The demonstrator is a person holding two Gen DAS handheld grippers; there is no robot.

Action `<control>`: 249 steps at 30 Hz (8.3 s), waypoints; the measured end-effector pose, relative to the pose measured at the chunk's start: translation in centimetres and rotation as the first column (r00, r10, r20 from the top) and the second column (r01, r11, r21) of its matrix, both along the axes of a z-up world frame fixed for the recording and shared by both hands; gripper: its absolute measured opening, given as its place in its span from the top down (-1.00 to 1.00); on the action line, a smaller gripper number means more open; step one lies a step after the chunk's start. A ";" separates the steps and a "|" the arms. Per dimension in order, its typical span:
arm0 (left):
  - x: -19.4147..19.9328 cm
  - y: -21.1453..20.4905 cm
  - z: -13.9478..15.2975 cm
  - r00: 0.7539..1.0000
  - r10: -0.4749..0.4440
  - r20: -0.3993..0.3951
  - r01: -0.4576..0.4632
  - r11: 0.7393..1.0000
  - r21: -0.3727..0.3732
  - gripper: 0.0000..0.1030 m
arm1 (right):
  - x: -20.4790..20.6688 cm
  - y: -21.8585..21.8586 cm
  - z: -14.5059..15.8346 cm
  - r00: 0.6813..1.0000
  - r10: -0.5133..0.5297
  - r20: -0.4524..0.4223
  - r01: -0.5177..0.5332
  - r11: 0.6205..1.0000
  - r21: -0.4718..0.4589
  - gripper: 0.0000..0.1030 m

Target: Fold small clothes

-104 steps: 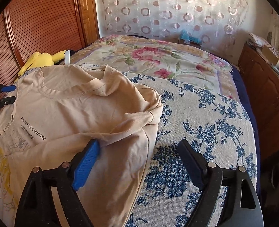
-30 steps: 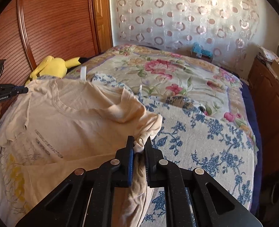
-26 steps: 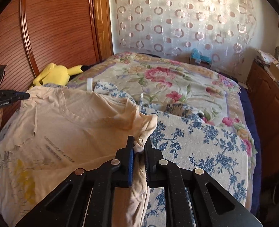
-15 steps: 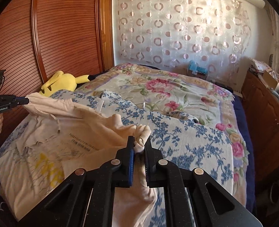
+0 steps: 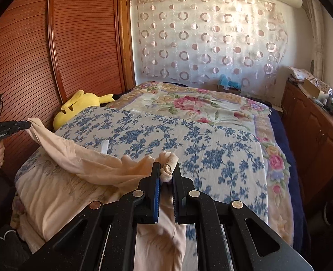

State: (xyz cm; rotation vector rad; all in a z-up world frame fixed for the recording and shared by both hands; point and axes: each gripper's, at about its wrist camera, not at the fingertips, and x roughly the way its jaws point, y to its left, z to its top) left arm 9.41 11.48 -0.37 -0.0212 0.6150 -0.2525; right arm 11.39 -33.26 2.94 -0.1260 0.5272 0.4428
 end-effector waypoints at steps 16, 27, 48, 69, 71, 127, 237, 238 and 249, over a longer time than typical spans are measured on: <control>-11.1 -0.4 -1.5 0.999 0.000 -0.053 0.000 1.000 -0.002 0.87 | -11.8 -2.9 0.0 0.999 -0.020 -0.050 0.021 1.000 0.017 0.82; -11.8 -0.6 -4.0 0.993 0.031 -0.114 -0.022 0.997 0.078 0.87 | -13.0 -2.4 -2.0 0.987 -0.011 -0.158 0.010 1.000 -0.006 0.82; -8.9 -0.1 -2.9 0.998 0.047 -0.044 -0.045 0.998 0.034 -0.75 | -13.7 -1.7 -2.8 0.980 0.007 -0.198 -0.018 0.998 -0.053 0.82; -0.2 0.1 -8.0 0.981 0.080 -0.177 -0.073 0.996 0.045 -0.75 | -8.4 -0.4 -3.1 0.988 -0.049 -0.147 0.039 0.997 -0.072 0.08; 0.1 0.0 -8.3 0.979 0.082 -0.185 -0.074 0.996 0.051 -0.75 | -6.8 -0.1 -3.9 0.986 -0.066 -0.152 0.054 0.995 -0.079 0.07; -2.9 -0.2 -5.7 0.994 0.033 -0.100 -0.040 0.997 -0.072 0.75 | -3.5 0.7 -7.5 0.986 0.001 -0.170 0.004 1.000 0.028 0.73; -7.0 3.1 -2.0 0.986 0.139 -0.089 -0.131 0.987 0.093 0.42 | 1.9 -4.1 -4.2 0.972 -0.185 -0.144 0.173 0.981 -0.093 -0.05; -6.7 3.0 -2.2 0.986 0.137 -0.094 -0.128 0.987 0.093 0.23 | 1.8 -4.1 -4.2 0.972 -0.184 -0.143 0.172 0.981 -0.092 -0.05; -3.6 0.7 -4.6 0.989 0.061 -0.134 -0.056 0.998 0.042 -0.54 | 1.4 -4.3 -4.0 0.969 -0.193 -0.155 0.180 0.979 -0.097 -0.11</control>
